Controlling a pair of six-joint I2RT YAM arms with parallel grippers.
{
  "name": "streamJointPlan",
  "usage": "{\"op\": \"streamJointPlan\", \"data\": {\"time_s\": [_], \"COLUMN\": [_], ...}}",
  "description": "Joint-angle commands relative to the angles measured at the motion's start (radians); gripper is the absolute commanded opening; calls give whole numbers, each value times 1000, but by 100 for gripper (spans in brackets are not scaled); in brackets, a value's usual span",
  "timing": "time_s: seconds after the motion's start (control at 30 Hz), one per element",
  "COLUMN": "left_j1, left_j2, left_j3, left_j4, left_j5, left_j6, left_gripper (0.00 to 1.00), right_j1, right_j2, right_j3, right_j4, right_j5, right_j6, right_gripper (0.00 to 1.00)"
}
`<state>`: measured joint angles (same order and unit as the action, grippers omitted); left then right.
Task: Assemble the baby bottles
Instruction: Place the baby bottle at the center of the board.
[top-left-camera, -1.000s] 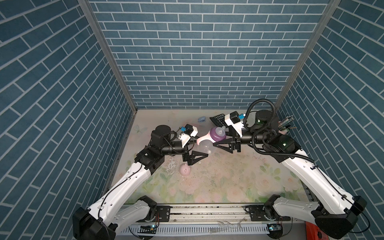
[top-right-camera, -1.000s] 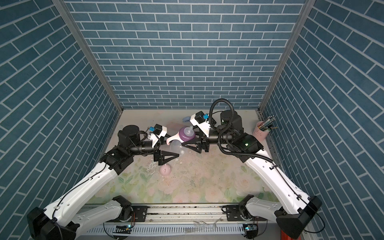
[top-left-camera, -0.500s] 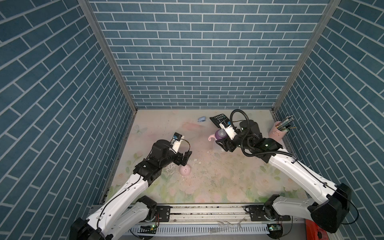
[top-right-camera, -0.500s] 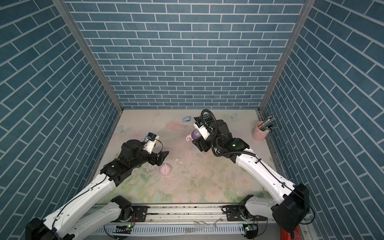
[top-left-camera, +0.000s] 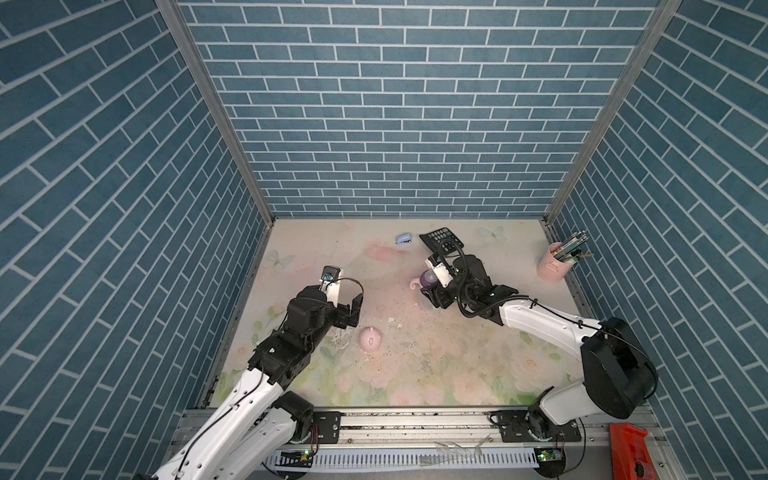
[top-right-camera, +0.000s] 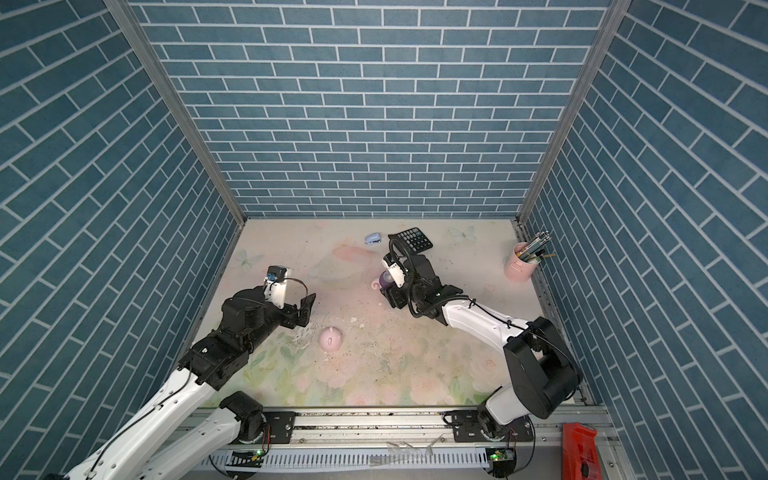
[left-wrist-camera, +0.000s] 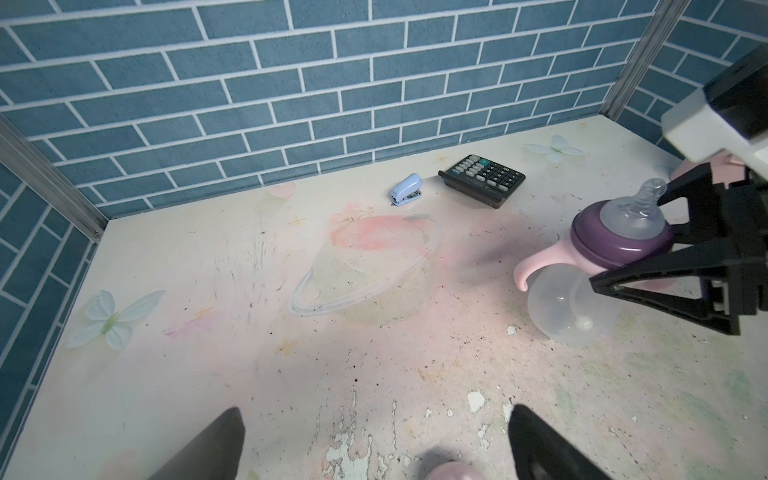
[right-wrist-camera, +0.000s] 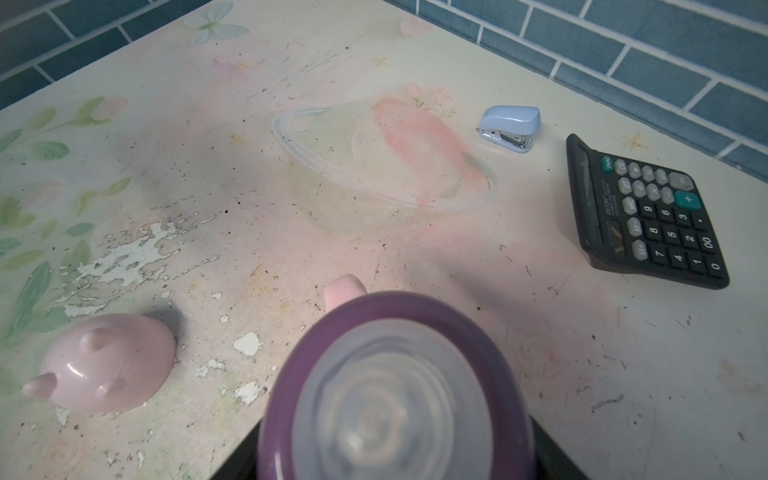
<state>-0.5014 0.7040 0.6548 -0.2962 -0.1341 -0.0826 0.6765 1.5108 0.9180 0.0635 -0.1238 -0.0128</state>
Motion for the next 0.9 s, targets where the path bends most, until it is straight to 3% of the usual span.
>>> {"op": "streamJointPlan", "data": {"time_s": [0.0,0.47,0.87], "left_j1": [6,5,6], "left_j2": [-15,-11,12], "left_j3": [-24,-29,-29], "left_j4": [-36,-55,-54], "left_j5": [-38,-39,-36], "left_j6": [-20,-34,-34], "left_gripper": [100,100,99], "right_j1": [-7,-11,-10], "right_j2": [24,132,111], "right_j3": [5,-35,-64], "right_j4": [147,280,253], "right_j5": [-29,-67,-74], "right_j6": [34,38,15], "right_gripper": [0,0,33]}}
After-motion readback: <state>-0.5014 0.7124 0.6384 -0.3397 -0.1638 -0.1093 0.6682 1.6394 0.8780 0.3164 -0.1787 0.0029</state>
